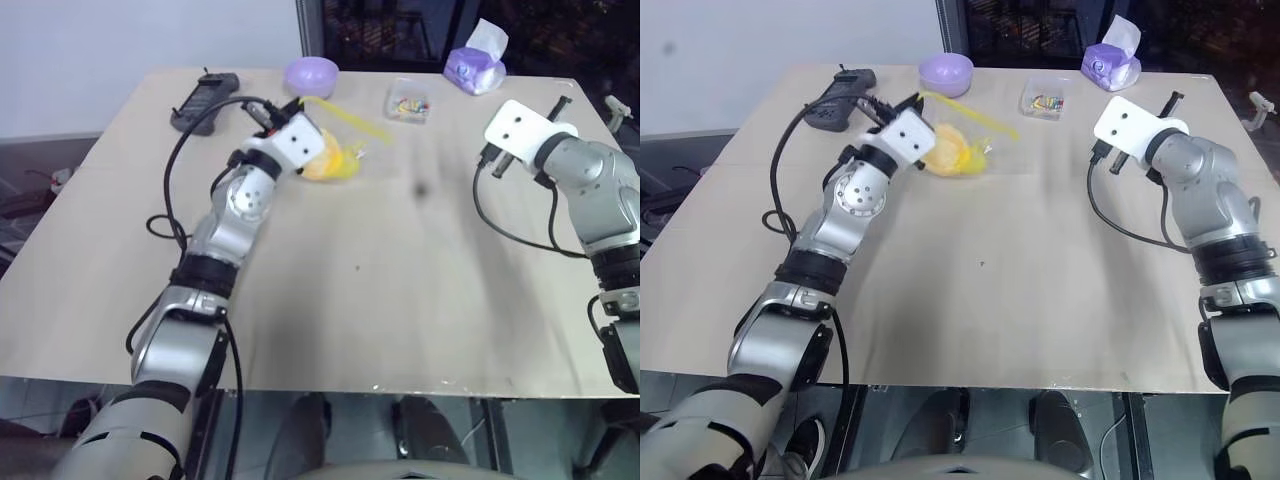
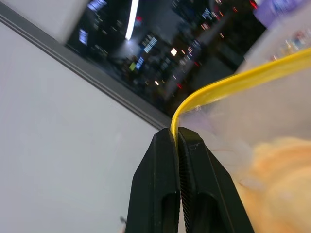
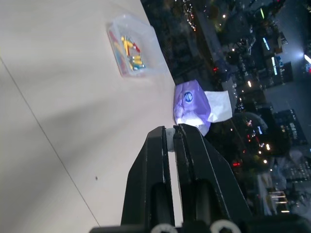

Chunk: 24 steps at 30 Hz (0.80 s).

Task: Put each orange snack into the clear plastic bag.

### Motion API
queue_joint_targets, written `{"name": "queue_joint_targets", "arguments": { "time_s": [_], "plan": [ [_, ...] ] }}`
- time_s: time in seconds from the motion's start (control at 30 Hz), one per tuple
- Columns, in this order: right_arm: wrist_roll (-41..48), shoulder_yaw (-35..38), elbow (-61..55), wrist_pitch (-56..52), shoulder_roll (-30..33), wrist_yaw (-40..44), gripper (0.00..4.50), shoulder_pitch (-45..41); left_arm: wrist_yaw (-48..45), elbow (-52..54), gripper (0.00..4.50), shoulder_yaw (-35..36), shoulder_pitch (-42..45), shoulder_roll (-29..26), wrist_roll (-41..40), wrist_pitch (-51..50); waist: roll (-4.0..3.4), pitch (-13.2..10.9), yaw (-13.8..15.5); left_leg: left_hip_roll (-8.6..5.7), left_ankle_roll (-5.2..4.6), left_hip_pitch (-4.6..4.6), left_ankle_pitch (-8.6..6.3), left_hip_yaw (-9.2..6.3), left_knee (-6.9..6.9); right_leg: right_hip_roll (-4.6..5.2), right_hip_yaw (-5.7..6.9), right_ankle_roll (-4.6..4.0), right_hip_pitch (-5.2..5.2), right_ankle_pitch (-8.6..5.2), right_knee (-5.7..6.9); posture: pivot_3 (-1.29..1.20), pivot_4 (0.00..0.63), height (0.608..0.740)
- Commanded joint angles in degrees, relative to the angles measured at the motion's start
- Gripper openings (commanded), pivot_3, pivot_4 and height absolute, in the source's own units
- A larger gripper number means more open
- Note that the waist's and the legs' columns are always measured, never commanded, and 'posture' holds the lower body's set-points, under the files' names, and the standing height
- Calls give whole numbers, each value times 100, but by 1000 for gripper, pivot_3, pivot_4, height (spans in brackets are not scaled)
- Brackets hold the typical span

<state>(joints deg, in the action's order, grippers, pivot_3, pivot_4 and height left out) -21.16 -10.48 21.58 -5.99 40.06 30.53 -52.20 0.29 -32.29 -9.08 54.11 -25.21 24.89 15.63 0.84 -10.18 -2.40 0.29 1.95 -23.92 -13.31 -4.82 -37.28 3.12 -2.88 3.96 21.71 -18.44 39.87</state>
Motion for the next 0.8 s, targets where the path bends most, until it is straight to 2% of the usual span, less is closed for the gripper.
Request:
{"name": "queue_joint_targets", "arguments": {
  "time_s": [0.03,0.07,0.1,0.3,0.43,0.63,0.8],
  "plan": [
    [529,445,-380,-204,-128,160,12,-104,276,46,0,286,332,51,-234,280,0,0,-8,0,0,0,0,0,0,0,0,0,0,0,-1,0,150,740],
    [556,444,-455,-222,-121,218,12,-48,280,46,0,282,340,51,-236,309,0,0,-11,0,0,0,0,1,0,0,-1,0,0,0,0,0,150,740],
    [482,431,-468,-249,-75,173,353,12,268,71,0,273,311,57,-233,315,0,0,-15,0,0,0,0,1,0,0,-1,0,0,0,0,0,150,740],
    [25,226,-132,-426,250,56,2788,176,151,245,0,263,17,86,-289,311,-1,0,9,-1,0,1,0,0,-1,1,0,0,0,0,1,0,150,740],
    [545,375,-492,-663,7,526,2788,272,-144,487,0,252,-268,114,-468,348,-1,0,-30,0,0,1,0,1,-1,0,-1,0,1,0,2,0,150,740],
    [1056,72,-1269,-774,-169,1513,2788,820,-700,1074,0,116,-835,68,-600,617,-1,0,-62,0,0,1,0,0,-1,0,-1,0,-1,0,1,0,150,740],
    [1423,201,-1447,-1216,-494,1536,2788,937,-1128,1715,0,104,-1468,13,-775,605,-1,0,-40,1,0,3,0,-1,-3,0,-2,0,-3,0,5,0,150,740]
  ]
}}
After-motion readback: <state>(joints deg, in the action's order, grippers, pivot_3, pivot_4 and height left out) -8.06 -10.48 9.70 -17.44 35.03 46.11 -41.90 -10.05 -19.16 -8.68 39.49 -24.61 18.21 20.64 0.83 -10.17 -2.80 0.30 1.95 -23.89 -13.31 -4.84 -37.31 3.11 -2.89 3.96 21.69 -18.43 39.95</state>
